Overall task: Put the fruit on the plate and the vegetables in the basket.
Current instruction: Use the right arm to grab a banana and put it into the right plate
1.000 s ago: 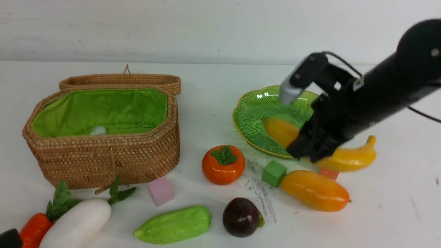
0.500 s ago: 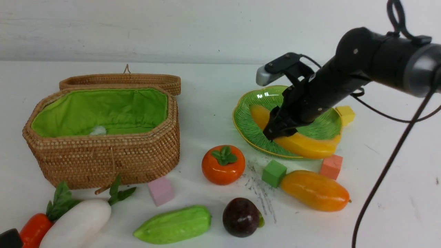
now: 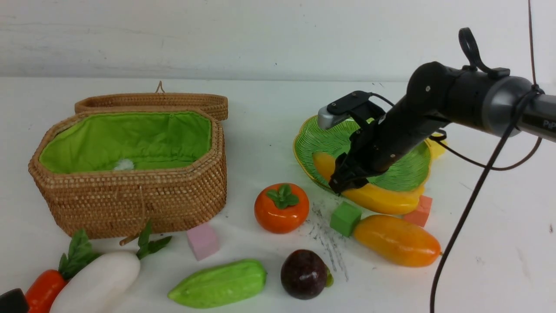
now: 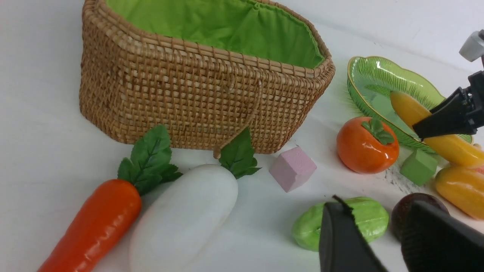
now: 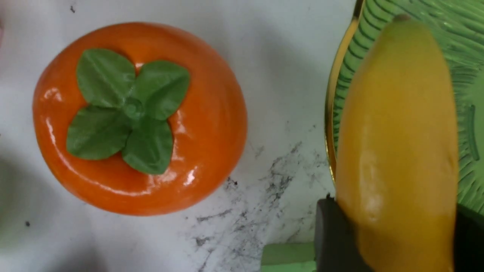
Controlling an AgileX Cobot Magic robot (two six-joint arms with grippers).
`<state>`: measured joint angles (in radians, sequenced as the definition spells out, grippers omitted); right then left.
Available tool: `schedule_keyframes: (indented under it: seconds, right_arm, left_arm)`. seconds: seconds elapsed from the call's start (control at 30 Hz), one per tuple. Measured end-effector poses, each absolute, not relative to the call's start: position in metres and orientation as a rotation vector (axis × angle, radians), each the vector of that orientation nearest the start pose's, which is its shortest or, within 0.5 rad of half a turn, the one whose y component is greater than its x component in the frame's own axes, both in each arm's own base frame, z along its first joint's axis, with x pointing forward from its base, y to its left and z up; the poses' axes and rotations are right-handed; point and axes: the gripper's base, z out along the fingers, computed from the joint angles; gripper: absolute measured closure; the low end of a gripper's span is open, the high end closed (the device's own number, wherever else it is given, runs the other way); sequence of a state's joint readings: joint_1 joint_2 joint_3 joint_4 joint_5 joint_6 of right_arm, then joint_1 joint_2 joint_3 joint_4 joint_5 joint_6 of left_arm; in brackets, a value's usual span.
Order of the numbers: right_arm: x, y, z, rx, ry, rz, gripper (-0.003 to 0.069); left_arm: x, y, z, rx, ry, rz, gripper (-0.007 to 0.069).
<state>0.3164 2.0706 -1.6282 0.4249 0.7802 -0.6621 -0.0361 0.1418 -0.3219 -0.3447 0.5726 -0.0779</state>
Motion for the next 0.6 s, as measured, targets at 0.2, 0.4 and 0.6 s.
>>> schedule_keyframes:
  seconds: [0.2,0.4,0.6]
  right_arm:
    - [0.4217,0.1658,0.2086,-0.952,2.454,0.378,0.0346]
    - [0.4218,0.1658,0.2083,-0.947,2.456,0.379,0.0342]
    - [0.4216,0.1668,0.2068,-0.933,2.466,0.399,0.0223]
  left_arm:
    - [0.0473,-0.0184,0.2639,-0.183,1.859,-0.453,0.0386]
    - [0.0473,-0.0184,0.2639,-0.183,1.859,-0.453,0.0386]
    - [0.0473,-0.0184,0.2639,-0.183,1.859,-0.453,0.0386]
